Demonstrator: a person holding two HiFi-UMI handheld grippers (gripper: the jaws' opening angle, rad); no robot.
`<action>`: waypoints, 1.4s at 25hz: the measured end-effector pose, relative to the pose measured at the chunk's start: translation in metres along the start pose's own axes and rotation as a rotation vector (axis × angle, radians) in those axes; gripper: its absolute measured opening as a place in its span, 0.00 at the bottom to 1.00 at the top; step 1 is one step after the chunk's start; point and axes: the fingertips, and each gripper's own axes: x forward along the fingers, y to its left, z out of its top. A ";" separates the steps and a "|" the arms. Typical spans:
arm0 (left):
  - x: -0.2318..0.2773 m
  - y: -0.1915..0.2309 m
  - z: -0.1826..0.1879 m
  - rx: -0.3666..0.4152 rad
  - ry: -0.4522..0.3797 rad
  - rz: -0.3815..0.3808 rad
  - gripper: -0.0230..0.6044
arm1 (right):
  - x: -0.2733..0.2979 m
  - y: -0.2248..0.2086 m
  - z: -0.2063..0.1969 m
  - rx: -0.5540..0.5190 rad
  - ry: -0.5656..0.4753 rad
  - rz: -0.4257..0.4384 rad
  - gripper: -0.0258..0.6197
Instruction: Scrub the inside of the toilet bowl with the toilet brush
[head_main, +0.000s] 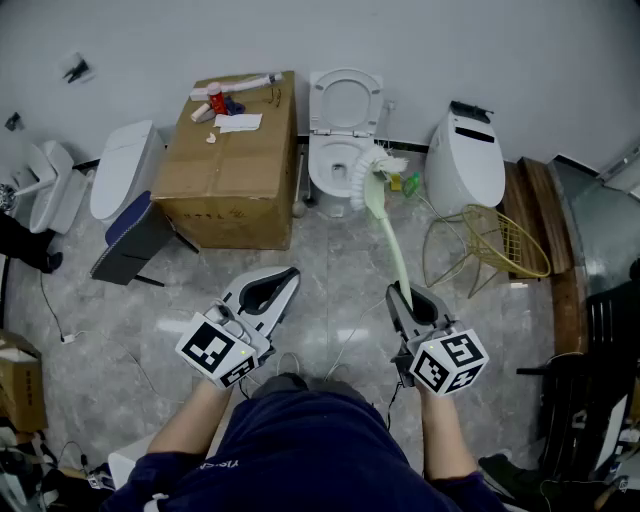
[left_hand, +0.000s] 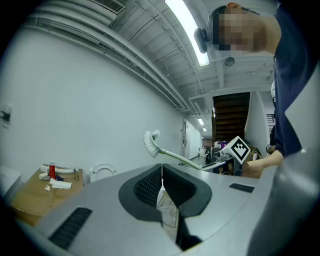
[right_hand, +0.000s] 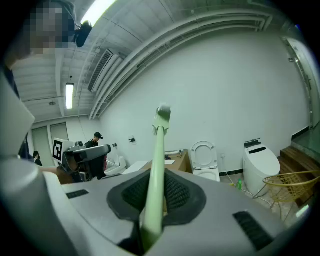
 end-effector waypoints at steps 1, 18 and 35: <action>0.000 0.000 -0.001 -0.001 0.001 0.000 0.09 | 0.000 0.000 -0.001 0.001 0.000 -0.001 0.13; 0.005 -0.003 -0.009 -0.011 0.014 0.021 0.09 | -0.005 -0.011 -0.004 0.009 -0.002 -0.004 0.13; 0.027 -0.042 -0.022 -0.016 0.012 0.087 0.09 | -0.041 -0.047 -0.015 -0.002 0.015 0.039 0.13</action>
